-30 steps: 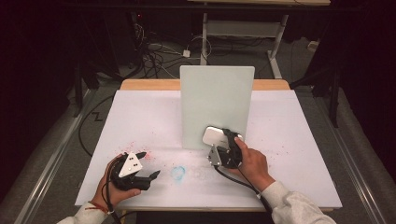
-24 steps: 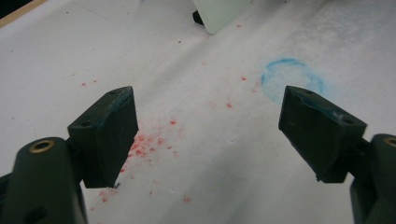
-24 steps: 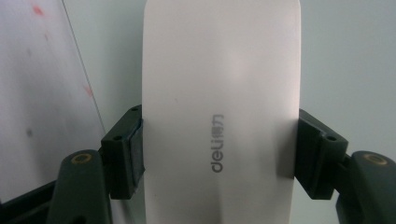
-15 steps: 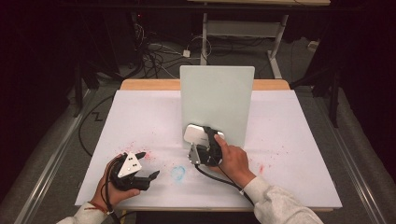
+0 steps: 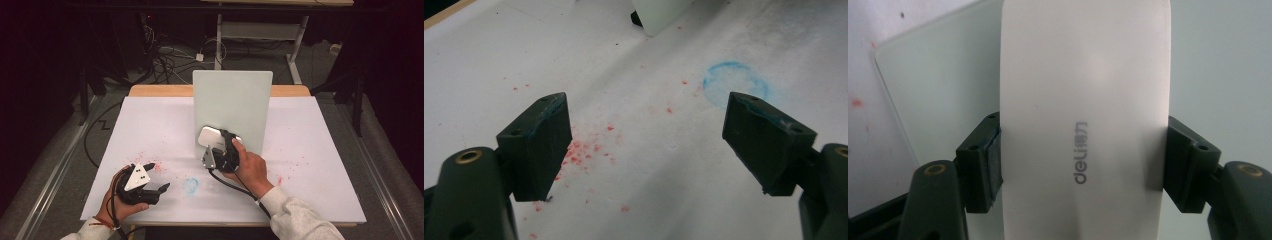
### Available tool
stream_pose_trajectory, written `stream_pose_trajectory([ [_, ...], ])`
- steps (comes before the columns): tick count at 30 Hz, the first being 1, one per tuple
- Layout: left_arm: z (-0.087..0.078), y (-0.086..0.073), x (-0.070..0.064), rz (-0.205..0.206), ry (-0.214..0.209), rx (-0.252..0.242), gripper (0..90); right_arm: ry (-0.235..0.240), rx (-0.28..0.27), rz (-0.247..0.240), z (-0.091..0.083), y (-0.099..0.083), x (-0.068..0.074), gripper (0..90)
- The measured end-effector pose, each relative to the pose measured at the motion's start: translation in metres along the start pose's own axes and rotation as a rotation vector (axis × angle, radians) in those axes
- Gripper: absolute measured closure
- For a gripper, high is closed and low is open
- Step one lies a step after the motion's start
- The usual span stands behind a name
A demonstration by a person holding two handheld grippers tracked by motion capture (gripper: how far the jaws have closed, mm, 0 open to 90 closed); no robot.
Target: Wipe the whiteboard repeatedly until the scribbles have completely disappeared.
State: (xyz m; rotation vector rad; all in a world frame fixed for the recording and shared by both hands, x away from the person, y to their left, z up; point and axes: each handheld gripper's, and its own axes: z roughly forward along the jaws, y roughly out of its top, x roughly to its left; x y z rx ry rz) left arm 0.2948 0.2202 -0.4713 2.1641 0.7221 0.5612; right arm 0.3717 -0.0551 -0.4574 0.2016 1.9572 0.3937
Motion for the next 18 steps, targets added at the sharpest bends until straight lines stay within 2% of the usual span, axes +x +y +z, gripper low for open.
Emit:
stream_pose_trajectory([
  [11,0.0,0.0,-0.001,0.011,0.006,0.003,18.9,0.01,0.043,0.002,-0.007,-0.032,-0.002,30.7],
  [16,0.0,0.0,-0.001,0.012,0.007,0.004,18.9,0.022,0.055,0.025,-0.01,-0.047,-0.006,30.7],
  [18,-0.001,0.0,-0.001,0.013,0.008,0.004,18.8,0.038,0.047,0.054,-0.012,-0.053,-0.009,30.7],
])
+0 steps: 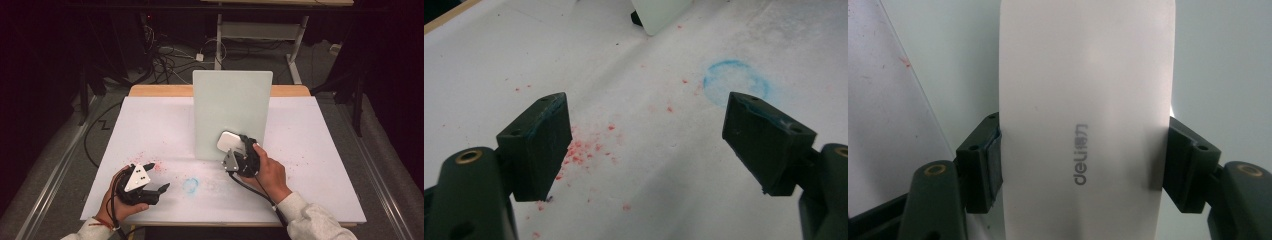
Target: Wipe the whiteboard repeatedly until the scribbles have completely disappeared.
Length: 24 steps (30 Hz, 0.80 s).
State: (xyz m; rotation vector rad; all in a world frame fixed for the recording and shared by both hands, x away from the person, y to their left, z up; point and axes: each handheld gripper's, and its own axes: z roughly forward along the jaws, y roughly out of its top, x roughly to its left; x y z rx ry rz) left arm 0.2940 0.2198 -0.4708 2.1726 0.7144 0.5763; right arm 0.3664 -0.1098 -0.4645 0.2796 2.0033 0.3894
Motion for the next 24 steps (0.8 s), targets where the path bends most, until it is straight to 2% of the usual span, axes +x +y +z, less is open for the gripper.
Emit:
stream_pose_trajectory([
  [6,0.0,0.0,0.0,0.0,0.0,0.002,18.8,0.009,-0.024,0.042,-0.009,-0.015,-0.01,30.8],
  [8,0.001,0.0,0.0,0.002,-0.001,0.004,18.8,-0.004,-0.032,0.056,-0.013,-0.019,-0.012,30.7],
  [14,0.001,0.001,0.0,0.005,0.0,0.006,18.8,0.004,-0.032,0.066,-0.018,-0.026,-0.016,30.7],
  [24,0.002,0.001,0.0,0.008,-0.001,0.006,18.8,0.003,-0.037,0.027,-0.015,-0.024,-0.009,30.8],
])
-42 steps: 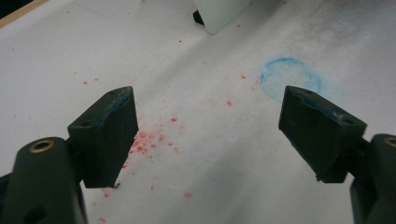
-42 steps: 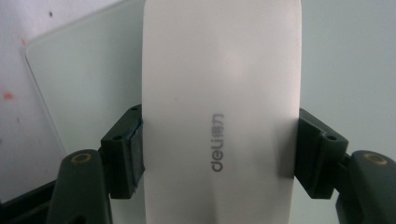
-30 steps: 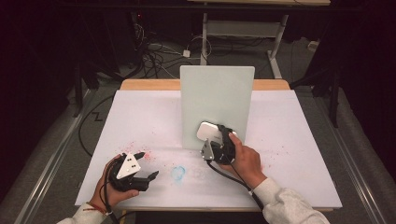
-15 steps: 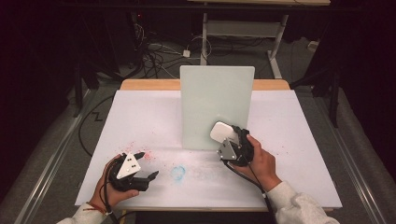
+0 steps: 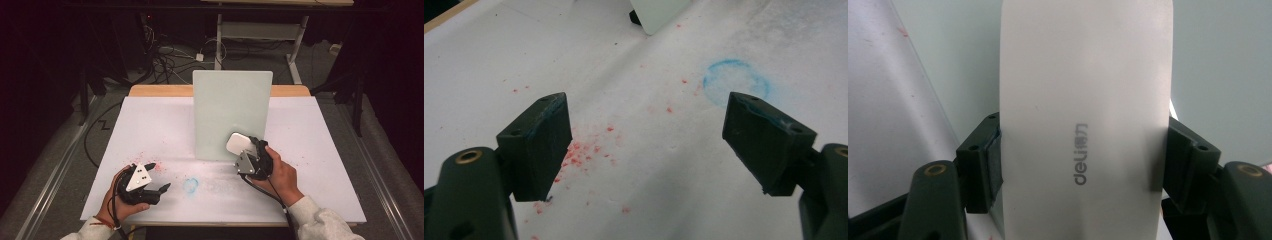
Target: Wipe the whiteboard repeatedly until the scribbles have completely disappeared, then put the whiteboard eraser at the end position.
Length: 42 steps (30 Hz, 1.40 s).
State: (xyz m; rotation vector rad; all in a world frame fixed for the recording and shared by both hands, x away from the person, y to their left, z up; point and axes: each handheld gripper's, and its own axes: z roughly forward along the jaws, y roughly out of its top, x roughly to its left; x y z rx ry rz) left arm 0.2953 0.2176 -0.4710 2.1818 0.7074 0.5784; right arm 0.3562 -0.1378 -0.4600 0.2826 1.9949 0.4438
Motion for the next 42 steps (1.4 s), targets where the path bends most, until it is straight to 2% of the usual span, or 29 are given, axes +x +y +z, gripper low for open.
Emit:
stream_pose_trajectory([
  [5,-0.001,-0.001,0.0,-0.003,0.007,-0.004,18.7,0.011,-0.013,0.006,-0.003,0.001,-0.002,30.8],
  [14,0.001,0.002,0.001,0.017,0.011,-0.013,18.7,0.043,-0.047,0.113,-0.012,-0.003,-0.016,30.8],
  [15,0.002,0.001,0.001,0.007,0.004,-0.008,18.7,0.047,-0.049,0.119,-0.013,-0.004,-0.017,30.8],
  [23,0.003,0.001,0.001,0.025,0.015,-0.003,18.7,0.061,-0.062,0.142,-0.018,-0.009,-0.023,30.8],
  [35,0.003,0.001,0.001,0.023,0.016,-0.005,18.7,0.099,-0.085,0.171,-0.028,-0.014,-0.028,30.7],
  [39,0.003,0.001,0.002,0.022,0.015,-0.002,18.7,0.119,-0.097,0.194,-0.03,-0.016,-0.029,30.7],
  [41,0.003,0.001,0.002,0.023,0.017,-0.001,18.7,0.142,-0.106,0.2,-0.03,-0.016,-0.031,30.7],
  [42,0.002,0.001,0.001,0.025,0.018,-0.001,18.6,0.159,-0.112,0.221,-0.03,-0.017,-0.031,30.7],
])
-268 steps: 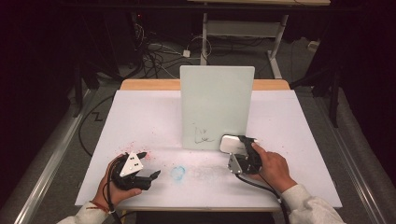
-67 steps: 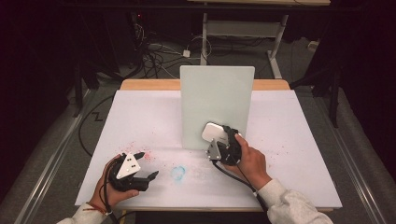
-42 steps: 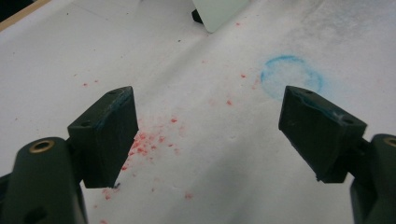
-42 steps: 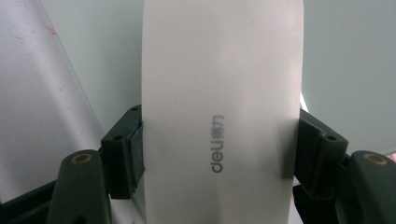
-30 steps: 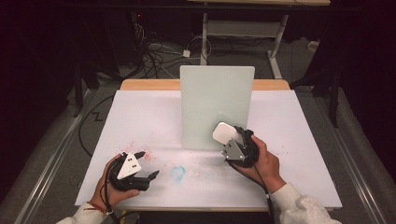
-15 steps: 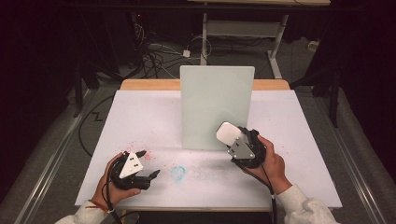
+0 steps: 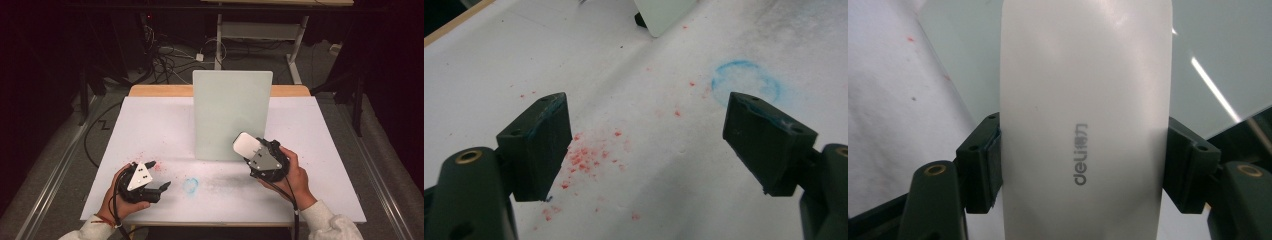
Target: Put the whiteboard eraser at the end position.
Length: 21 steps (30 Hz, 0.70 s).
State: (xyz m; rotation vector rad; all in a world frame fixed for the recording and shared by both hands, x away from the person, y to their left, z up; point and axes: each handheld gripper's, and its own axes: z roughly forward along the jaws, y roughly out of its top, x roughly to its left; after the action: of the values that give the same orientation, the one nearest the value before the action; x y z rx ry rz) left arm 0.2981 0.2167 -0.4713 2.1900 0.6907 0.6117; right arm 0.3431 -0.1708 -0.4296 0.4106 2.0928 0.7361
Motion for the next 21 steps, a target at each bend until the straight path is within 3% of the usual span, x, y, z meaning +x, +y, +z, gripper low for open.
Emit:
stream_pose_trajectory([
  [7,0.001,0.003,-0.001,0.009,-0.002,-0.007,18.7,0.069,-0.012,0.014,-0.005,-0.001,0.001,30.7],
  [10,0.002,0.003,-0.001,0.01,-0.006,-0.009,18.6,0.145,-0.012,0.026,-0.006,0.0,0.002,30.7],
  [19,0.002,0.003,-0.001,0.003,-0.014,-0.013,18.6,0.302,-0.003,-0.057,-0.005,0.006,0.018,30.7],
  [21,0.002,0.003,-0.001,-0.006,-0.023,-0.008,18.6,0.319,-0.001,-0.058,-0.005,0.007,0.021,30.7],
])
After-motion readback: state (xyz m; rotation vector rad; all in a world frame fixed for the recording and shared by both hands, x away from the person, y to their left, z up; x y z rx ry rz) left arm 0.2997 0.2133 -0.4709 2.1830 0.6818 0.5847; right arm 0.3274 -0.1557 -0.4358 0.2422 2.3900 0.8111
